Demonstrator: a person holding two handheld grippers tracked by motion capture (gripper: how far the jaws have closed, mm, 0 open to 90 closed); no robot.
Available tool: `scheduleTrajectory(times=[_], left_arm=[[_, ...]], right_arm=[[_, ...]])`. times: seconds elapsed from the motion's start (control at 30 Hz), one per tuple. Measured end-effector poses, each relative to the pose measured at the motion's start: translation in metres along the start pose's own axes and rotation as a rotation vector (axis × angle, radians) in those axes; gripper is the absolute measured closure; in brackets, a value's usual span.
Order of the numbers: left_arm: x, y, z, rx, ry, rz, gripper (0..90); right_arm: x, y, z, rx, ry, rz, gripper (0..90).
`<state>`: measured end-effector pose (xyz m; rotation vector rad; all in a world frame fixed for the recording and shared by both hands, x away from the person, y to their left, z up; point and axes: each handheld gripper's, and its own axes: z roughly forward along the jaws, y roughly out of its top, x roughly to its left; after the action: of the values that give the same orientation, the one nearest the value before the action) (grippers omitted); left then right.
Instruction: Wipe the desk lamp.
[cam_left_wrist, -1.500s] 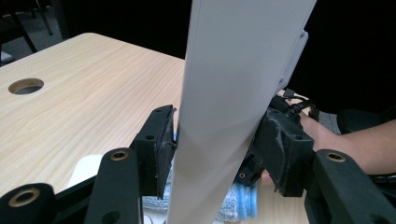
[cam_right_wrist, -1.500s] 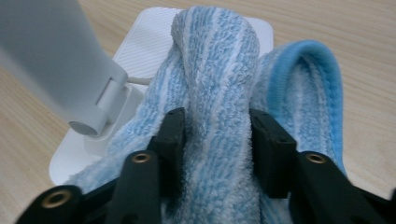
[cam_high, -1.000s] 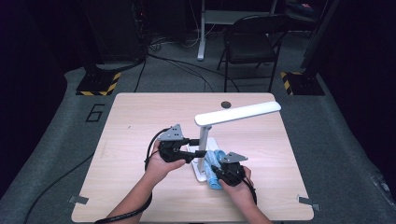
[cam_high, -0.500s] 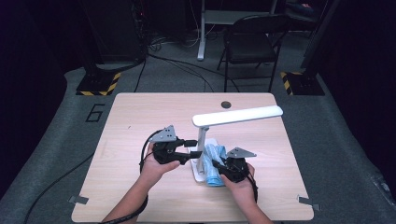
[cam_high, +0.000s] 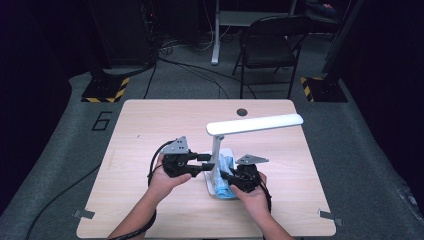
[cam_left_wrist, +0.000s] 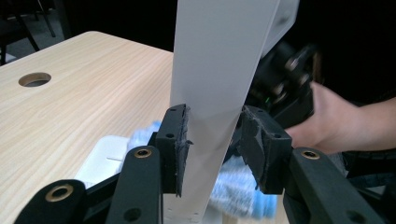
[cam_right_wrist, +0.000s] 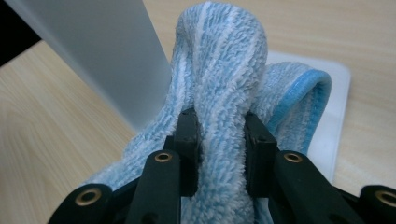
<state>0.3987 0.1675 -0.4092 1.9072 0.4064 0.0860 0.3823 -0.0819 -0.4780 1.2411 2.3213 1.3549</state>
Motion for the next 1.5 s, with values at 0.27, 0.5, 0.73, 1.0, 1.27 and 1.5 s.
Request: scheduleTrajectory(times=[0.27,0.5,0.73,1.0,1.27,1.5], left_arm=[[0.000,0.000,0.000,0.004,0.005,0.002,61.1],[0.000,0.000,0.000,0.011,0.007,0.005,61.4],[-0.001,0.000,0.001,0.017,0.008,0.002,62.2],[0.001,-0.002,0.000,0.022,0.001,0.001,62.9],[0.001,-0.003,0.001,0.038,0.003,-0.004,62.9],[0.002,-0.002,0.000,0.042,0.012,-0.007,62.9]], right_arm=[[-0.007,-0.014,0.019,0.050,-0.006,0.000,72.0],[-0.007,-0.016,0.019,0.056,-0.019,-0.019,72.3],[-0.001,0.000,-0.003,0.004,0.043,-0.025,73.6],[0.016,0.026,-0.035,-0.073,0.112,-0.080,74.0],[0.022,0.052,-0.068,-0.176,0.164,-0.103,73.9],[0.025,0.057,-0.070,-0.199,0.150,-0.136,74.0]])
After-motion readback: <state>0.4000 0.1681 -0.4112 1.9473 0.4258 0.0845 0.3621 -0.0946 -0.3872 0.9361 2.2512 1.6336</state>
